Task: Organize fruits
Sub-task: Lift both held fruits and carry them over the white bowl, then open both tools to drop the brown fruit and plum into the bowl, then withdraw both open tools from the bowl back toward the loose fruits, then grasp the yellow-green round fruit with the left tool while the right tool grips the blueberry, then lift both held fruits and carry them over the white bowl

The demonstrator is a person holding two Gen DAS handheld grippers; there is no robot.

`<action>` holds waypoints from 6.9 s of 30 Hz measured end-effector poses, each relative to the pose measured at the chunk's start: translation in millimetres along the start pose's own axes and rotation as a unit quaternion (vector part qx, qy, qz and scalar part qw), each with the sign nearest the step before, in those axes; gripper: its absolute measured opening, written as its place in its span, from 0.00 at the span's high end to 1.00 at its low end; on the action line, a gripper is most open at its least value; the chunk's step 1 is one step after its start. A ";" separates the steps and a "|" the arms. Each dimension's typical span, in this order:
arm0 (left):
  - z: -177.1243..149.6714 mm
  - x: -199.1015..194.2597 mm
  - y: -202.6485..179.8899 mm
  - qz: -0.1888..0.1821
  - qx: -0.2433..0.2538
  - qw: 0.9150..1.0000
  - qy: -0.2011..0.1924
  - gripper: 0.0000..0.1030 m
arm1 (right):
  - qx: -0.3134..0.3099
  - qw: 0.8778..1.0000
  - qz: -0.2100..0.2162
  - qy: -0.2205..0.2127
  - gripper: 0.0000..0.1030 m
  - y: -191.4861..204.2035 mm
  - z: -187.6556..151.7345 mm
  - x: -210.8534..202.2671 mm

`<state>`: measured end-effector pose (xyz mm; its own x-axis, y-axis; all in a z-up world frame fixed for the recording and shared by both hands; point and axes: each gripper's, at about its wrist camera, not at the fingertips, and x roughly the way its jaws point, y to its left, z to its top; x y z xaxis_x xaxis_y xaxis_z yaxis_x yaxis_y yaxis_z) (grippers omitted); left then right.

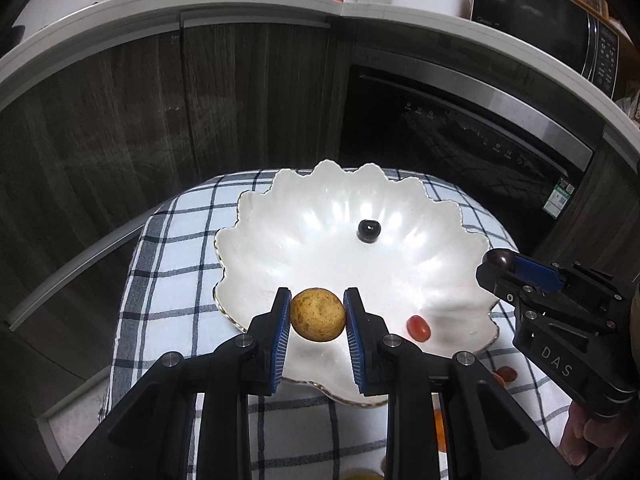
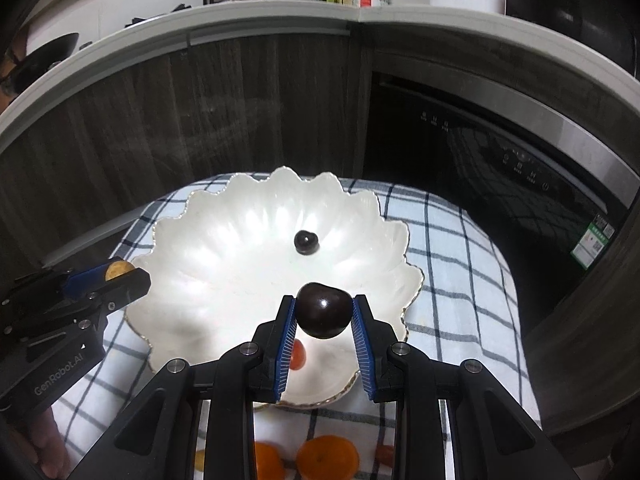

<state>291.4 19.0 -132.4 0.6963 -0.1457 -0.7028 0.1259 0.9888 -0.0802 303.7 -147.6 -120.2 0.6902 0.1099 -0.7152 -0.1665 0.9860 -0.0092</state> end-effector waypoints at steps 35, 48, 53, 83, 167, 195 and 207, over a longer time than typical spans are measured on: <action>7.1 -12.8 2.1 0.039 -0.012 0.999 -0.008 0.23 | 0.020 0.999 -0.025 -0.019 0.27 -9.4 15.5 -11.0; 6.1 -37.9 -8.0 0.039 -0.007 0.999 -0.022 0.23 | 0.024 0.999 -0.026 -0.037 0.27 -13.6 15.2 -39.3; 2.5 -46.8 -11.4 0.038 -0.005 0.999 -0.025 0.23 | 0.022 0.998 -0.030 -0.047 0.27 -14.4 12.5 -51.8; -23.9 -90.2 -42.9 0.028 0.016 0.998 -0.048 0.23 | 0.036 0.996 -0.040 -0.072 0.27 -27.0 -18.5 -110.7; -161.1 -20.2 -42.2 0.026 0.037 0.999 -0.001 0.41 | 0.002 0.999 0.001 0.038 0.56 3.1 -167.8 -32.8; -161.1 -26.1 -41.7 0.024 0.040 0.999 -0.010 0.53 | 0.000 1.000 0.006 0.028 0.78 2.1 -161.5 -40.3; -156.0 -36.0 -40.9 0.024 0.039 0.999 -0.019 0.54 | 0.005 1.000 0.007 0.009 0.78 4.9 -150.3 -51.8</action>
<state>150.9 -11.1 -214.0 0.7291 -0.1013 -0.6769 0.1459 0.9893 0.0091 161.3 -167.4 -188.2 0.6757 0.1217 -0.7271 -0.1694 0.9855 0.0075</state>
